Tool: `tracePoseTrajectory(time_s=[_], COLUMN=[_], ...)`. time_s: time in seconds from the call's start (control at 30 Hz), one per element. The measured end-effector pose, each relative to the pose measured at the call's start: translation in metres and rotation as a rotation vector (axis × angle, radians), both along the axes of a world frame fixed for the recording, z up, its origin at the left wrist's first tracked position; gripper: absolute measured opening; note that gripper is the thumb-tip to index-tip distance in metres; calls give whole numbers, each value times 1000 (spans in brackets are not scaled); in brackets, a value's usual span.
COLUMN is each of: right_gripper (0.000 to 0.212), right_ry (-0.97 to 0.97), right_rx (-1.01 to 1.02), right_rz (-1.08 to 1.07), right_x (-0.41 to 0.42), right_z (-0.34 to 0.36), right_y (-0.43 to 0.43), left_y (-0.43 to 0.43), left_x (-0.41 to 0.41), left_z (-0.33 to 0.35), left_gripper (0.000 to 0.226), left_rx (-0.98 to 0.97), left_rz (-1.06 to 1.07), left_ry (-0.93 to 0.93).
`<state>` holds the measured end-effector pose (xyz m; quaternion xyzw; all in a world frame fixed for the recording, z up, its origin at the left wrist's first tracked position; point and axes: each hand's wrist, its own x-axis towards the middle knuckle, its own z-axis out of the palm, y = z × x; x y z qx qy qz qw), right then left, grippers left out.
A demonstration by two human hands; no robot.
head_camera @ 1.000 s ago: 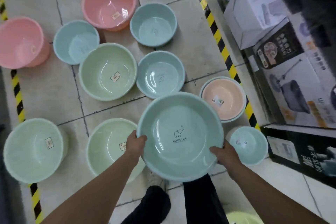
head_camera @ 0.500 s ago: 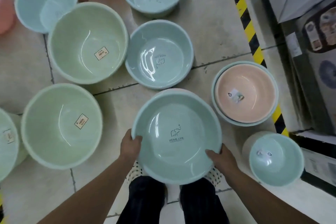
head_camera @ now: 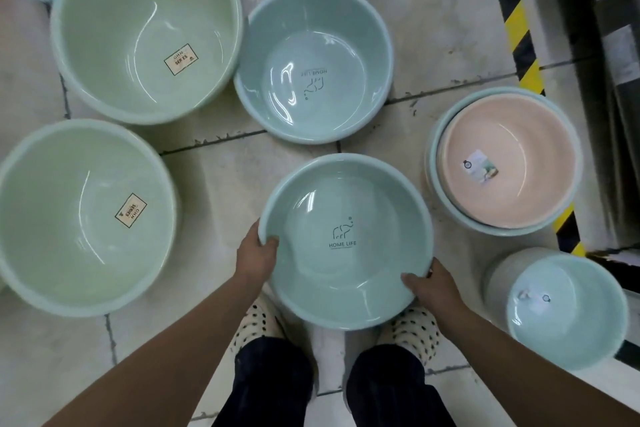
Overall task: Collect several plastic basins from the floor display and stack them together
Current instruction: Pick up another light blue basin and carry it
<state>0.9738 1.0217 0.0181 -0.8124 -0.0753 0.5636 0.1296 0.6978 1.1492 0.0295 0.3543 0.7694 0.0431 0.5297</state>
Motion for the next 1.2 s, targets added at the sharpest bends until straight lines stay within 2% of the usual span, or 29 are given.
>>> tracePoseTrajectory(time_s=[0.1, 0.23, 0.4, 0.5, 0.63, 0.77, 0.9, 1.07, 1.2], right_gripper=[56, 70, 58, 41, 50, 41, 31, 24, 32], right_ry=[55, -26, -4, -15, -35, -75, -97, -114, -146], right_rx=[7, -9, -7, 4, 11, 52, 58, 49, 22], right_rz=[-29, 49, 110, 184, 243, 259, 289, 299, 292], right_x=[4, -1, -8, -6, 1, 13, 31, 48, 65], right_z=[4, 41, 133, 189, 255, 288, 278, 228, 162], right_y=[14, 34, 83, 133, 202, 260, 312, 368, 386], left_y=[10, 21, 50, 88, 147, 202, 252, 293, 308], left_x=[-7, -14, -27, -34, -34, -19, -1, 20, 35], left_z=[-1, 37, 120, 172, 234, 274, 275, 233, 183], left_gripper=[38, 30, 27, 27, 30, 35, 30, 25, 24], left_rx=[-71, -65, -50, -32, -16, 22, 4, -24, -45], left_rz=[-25, 61, 139, 155, 110, 79, 92, 137, 106], left_ry=[-25, -42, -76, -87, -97, -98, -75, 15, 34])
